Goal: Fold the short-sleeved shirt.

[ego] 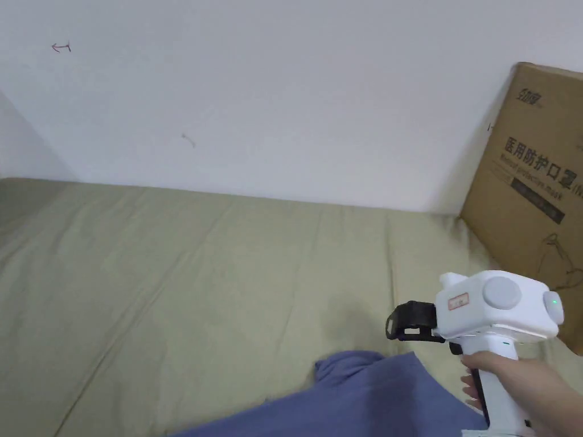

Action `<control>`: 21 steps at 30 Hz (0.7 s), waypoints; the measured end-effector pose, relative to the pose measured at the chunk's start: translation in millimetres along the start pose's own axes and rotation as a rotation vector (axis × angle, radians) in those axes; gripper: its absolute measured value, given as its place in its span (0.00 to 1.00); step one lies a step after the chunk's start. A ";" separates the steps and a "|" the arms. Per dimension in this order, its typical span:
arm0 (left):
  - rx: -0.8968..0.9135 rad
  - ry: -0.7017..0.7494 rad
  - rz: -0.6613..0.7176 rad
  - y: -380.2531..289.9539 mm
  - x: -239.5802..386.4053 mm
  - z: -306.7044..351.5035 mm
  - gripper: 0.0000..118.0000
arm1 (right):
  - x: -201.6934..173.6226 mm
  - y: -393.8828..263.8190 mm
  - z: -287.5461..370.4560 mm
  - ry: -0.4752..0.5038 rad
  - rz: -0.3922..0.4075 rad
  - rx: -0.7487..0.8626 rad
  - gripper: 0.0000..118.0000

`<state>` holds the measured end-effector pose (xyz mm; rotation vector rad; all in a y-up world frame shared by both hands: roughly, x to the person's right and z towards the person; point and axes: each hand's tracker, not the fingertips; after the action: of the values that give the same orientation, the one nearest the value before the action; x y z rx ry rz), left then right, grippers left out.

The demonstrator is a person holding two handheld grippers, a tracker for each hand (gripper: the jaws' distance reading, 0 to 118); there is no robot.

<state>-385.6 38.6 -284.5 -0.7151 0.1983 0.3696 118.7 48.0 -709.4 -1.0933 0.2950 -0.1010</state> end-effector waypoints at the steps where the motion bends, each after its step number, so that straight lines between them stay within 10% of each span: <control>1: -0.016 0.000 0.002 -1.4 -0.6 -4.0 0.01 | 2.0 10.5 -18.5 -0.018 -0.002 -0.055 0.96; 12: -0.111 0.033 -0.022 -18.6 -1.3 -29.5 0.01 | -31.6 12.4 -108.3 -0.105 0.363 -0.386 0.88; 19: -0.099 0.019 -0.019 -15.9 3.1 -10.2 0.01 | -33.5 2.8 -44.1 -0.067 0.392 -0.311 0.00; 21: -0.077 0.008 -0.014 -12.9 5.9 3.0 0.01 | -27.2 -5.3 -10.7 -0.019 0.382 -0.273 0.00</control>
<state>-374.9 33.2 -276.3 -0.7936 0.1877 0.3622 90.0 42.5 -704.2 -1.2874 0.5063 0.2974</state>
